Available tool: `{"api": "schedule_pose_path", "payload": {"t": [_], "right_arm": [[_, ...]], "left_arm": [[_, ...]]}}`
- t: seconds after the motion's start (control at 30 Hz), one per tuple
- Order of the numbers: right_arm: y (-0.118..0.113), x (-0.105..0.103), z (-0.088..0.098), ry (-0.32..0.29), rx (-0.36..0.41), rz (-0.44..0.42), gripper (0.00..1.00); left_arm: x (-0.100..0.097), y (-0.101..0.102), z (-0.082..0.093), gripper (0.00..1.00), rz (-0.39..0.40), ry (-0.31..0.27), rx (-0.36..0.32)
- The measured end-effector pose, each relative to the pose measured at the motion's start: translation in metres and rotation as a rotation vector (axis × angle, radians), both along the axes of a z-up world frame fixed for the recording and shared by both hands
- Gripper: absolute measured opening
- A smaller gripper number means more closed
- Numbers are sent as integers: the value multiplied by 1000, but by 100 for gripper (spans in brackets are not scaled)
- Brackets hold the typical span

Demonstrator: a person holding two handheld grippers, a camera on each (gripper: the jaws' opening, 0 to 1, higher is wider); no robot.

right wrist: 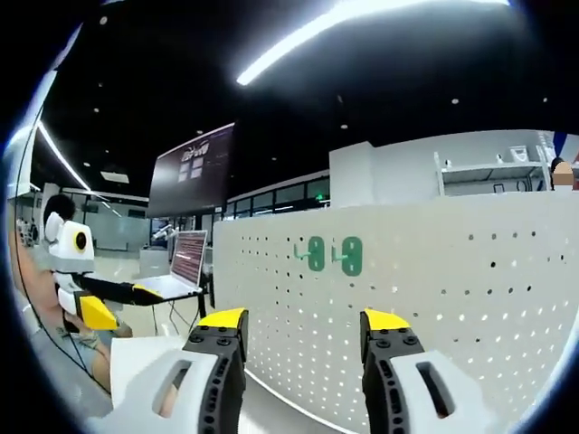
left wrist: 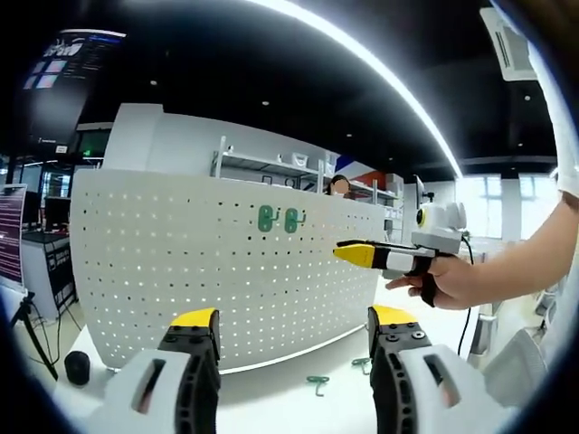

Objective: Insert the hook assembly into the mounting plate slot until the hook locks in place.

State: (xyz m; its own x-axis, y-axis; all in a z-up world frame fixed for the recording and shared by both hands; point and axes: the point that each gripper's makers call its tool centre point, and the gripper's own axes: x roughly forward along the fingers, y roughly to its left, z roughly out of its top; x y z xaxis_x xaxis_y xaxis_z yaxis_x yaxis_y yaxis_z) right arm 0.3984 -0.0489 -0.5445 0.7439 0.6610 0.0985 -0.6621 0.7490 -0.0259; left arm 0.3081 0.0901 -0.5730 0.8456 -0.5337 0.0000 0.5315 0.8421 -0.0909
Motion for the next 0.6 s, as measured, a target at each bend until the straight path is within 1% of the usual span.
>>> {"api": "schedule_pose_path", "payload": {"t": [0.17, 0.33, 0.4, 0.6], "right_arm": [[-5, -10, -8, 12, -24, 12, 49], [-12, -19, -15, 26, -20, 26, 49], [-12, -23, -20, 34, -35, 34, 49], [-20, -34, -30, 58, -34, 34, 51]], "left_arm": [[-1, -1, -2, 68, -6, -1, 7], [-1, 0, -7, 68, -9, 5, 12], [-1, 1, -8, 68, -10, 5, 14], [-1, 3, -7, 69, -11, 0, 12]]}}
